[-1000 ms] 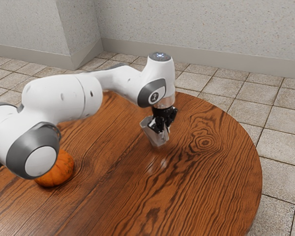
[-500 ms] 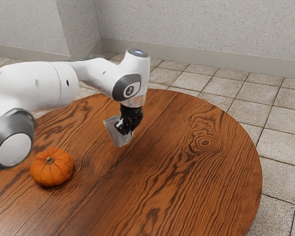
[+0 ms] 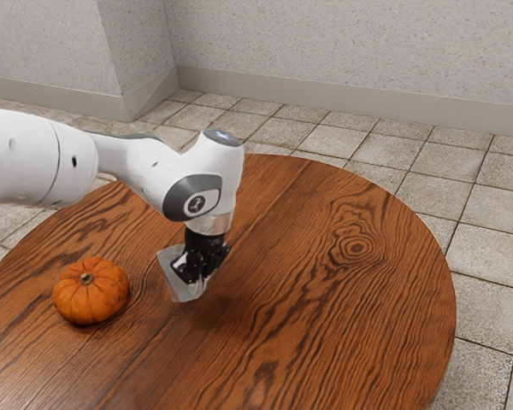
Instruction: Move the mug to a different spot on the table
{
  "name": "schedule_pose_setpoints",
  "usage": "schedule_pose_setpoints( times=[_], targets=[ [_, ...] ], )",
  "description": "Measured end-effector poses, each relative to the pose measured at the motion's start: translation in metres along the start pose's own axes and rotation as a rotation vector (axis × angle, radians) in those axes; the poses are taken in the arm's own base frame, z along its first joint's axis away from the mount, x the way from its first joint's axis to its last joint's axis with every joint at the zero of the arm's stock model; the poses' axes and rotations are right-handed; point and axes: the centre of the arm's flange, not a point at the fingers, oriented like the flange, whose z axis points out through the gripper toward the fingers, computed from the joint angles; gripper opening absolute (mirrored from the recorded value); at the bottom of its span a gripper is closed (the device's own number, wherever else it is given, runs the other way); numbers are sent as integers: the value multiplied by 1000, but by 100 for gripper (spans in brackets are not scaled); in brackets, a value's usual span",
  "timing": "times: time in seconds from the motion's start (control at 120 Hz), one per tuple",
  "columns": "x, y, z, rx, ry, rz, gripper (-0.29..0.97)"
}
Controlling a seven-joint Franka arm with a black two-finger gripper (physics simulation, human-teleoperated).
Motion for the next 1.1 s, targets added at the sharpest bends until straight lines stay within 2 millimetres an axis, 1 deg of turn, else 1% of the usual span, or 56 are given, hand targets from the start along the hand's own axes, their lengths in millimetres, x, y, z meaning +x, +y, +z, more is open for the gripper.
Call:
schedule_pose_setpoints(
  times=[0.042,0.133,0.233,0.333,0.425,0.575,0.7,0.775,0.858,1.033,1.058,1.1],
  targets=[
    [1,-4,3,-22,11,15,-11],
    [1,-8,-1,-93,25,43,-11],
    [-2,-13,4,-152,53,84,-11],
    [-14,-14,1,-211,118,165,-11],
    [-28,-19,3,-207,185,250,-11],
    [-39,-35,19,-173,252,343,-11],
    [-45,-38,23,-187,304,408,-11],
    [-49,-47,38,-191,303,437,-11],
    [-53,-53,41,-218,299,455,-11],
    [-58,-63,55,-233,282,473,-10],
    [-58,-63,55,-237,280,473,-8],
    [-59,-63,55,-244,278,473,1]
  ],
)
